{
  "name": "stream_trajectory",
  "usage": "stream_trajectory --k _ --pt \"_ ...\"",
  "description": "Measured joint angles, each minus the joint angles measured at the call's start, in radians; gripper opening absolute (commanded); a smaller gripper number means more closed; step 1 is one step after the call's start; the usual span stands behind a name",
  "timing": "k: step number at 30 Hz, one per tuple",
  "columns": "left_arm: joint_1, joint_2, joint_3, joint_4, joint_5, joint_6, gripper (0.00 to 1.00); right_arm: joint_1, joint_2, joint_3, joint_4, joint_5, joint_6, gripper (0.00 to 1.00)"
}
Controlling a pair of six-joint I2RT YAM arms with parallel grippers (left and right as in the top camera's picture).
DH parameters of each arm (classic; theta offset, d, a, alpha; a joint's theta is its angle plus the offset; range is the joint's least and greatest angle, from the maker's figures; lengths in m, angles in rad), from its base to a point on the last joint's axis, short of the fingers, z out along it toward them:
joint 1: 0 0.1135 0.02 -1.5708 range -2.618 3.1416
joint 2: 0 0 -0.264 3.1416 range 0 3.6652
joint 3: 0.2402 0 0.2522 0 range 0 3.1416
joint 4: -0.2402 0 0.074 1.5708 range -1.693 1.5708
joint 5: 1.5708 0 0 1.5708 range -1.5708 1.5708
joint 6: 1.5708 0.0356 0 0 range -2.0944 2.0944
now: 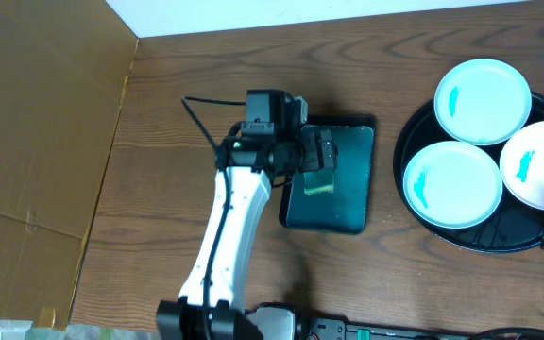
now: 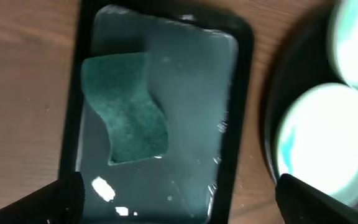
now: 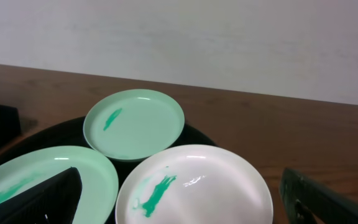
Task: Clean dirty plates on tray and stack at the side
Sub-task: 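Move the left gripper over the green sponge in the water tray, then lower the left gripper and grasp the green sponge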
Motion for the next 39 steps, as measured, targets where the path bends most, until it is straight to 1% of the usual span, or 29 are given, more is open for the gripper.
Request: stream_trajectory --k 4,9,10,12,13,18,25,29,39 --pt "0.0 0.068 0.0 0.037 -0.113 -0.129 0.98 0.0 0.0 0.0 0.0 0.0 0.0 0.99" --pt "0.0 0.143 0.0 0.101 -0.164 -0.193 0.98 0.0 0.0 0.0 0.0 0.0 0.0 0.99" --pt "0.0 0.156 0.0 0.109 -0.165 -0.198 0.99 0.0 0.0 0.0 0.0 0.0 0.0 0.99" --pt "0.0 0.176 0.0 0.116 -0.164 -0.212 0.91 0.0 0.0 0.0 0.0 0.0 0.0 0.99" --pt "0.0 0.185 0.0 0.117 -0.164 -0.219 0.89 0.0 0.0 0.0 0.0 0.0 0.0 0.99" --pt "0.0 0.23 0.0 0.117 -0.161 -0.223 0.89 0.0 0.0 0.0 0.0 0.0 0.0 0.99" --pt "-0.025 0.34 0.0 0.119 -0.147 -0.224 0.89 0.0 0.0 0.0 0.0 0.0 0.0 0.99" --pt "-0.039 0.384 0.0 0.143 -0.148 -0.224 0.89 0.0 0.0 0.0 0.0 0.0 0.0 0.99" --pt "-0.039 0.394 0.0 0.235 -0.216 -0.224 0.89 0.0 0.0 0.0 0.0 0.0 0.0 0.99"
